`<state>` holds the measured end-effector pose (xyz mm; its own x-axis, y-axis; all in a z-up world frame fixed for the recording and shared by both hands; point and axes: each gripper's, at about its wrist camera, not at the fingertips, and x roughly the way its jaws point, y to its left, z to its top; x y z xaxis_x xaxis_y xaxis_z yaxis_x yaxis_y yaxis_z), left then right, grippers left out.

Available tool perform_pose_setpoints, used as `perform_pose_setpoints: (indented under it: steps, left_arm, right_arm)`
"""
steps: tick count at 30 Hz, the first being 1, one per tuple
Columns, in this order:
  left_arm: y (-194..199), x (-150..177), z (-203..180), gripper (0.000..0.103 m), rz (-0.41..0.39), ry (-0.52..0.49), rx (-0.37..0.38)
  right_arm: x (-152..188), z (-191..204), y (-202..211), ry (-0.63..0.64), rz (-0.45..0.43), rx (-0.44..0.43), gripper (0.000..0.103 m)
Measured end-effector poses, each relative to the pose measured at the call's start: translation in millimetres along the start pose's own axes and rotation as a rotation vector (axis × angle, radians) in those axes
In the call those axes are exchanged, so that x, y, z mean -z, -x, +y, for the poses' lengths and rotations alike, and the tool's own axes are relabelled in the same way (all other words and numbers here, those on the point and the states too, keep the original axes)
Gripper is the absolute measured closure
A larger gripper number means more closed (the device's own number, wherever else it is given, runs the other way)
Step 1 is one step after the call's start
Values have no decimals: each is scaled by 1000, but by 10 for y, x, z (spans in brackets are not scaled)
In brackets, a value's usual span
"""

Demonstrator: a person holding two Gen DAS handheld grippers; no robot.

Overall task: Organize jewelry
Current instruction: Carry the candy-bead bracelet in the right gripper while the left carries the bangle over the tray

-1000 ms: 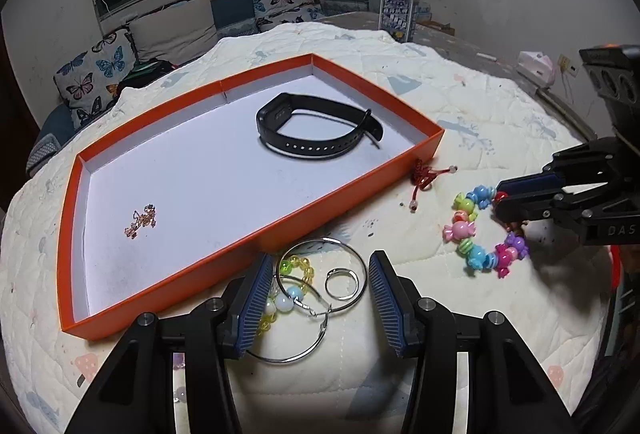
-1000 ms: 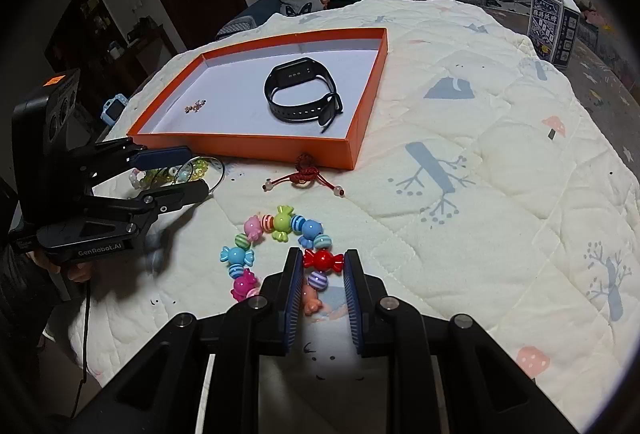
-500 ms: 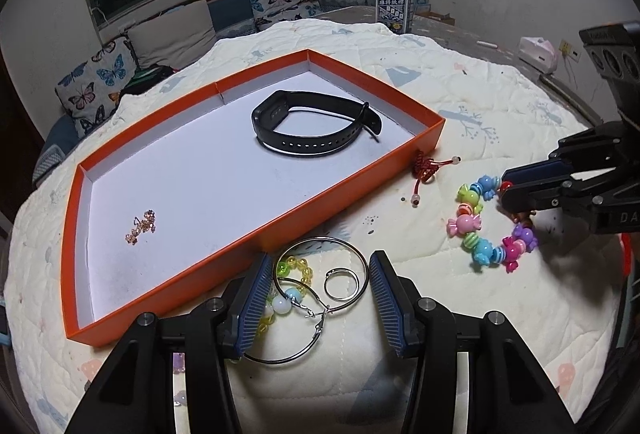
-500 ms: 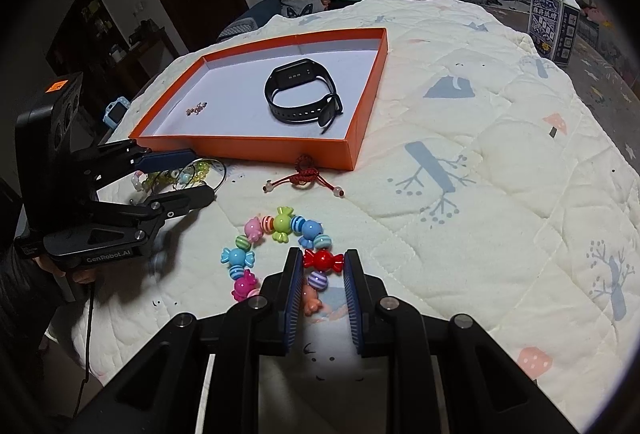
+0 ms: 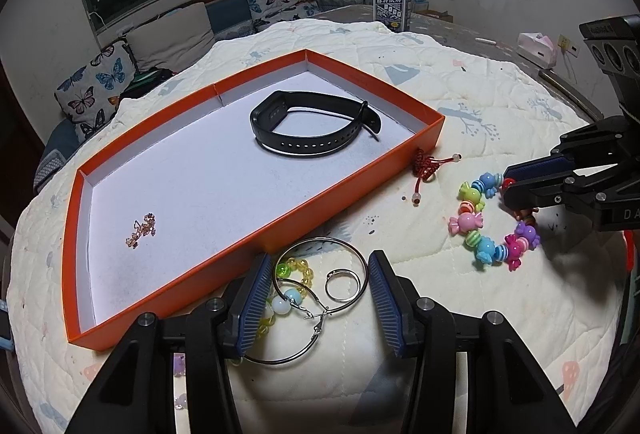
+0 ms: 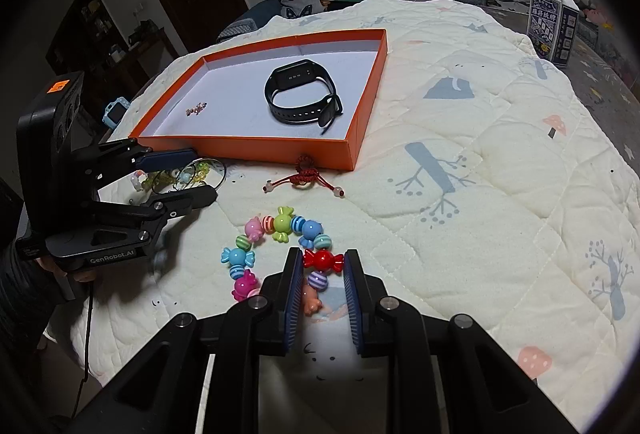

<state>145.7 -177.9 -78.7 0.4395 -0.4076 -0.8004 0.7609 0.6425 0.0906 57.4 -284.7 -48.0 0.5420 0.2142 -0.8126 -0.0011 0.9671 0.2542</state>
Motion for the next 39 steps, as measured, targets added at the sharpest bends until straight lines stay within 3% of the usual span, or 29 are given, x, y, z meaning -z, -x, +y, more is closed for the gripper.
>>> perform_pose_setpoints:
  steps: [9,19,29,39]
  left_arm:
    - [110,15,13,51,-33,41,0]
    - [589,-16,145,51,-128,114,-20]
    - [970,-307,531,51,-212,189,-80]
    - [707,-631,974,51,-183,268,-111]
  right_arm:
    - [-16,23,47,6,-7,-3,80]
    - [-191,212,233,70,-51,-9,80]
    - [-659,367,453,147,-132,-4,80]
    - [-1268,439,298,188,-176,-9,80]
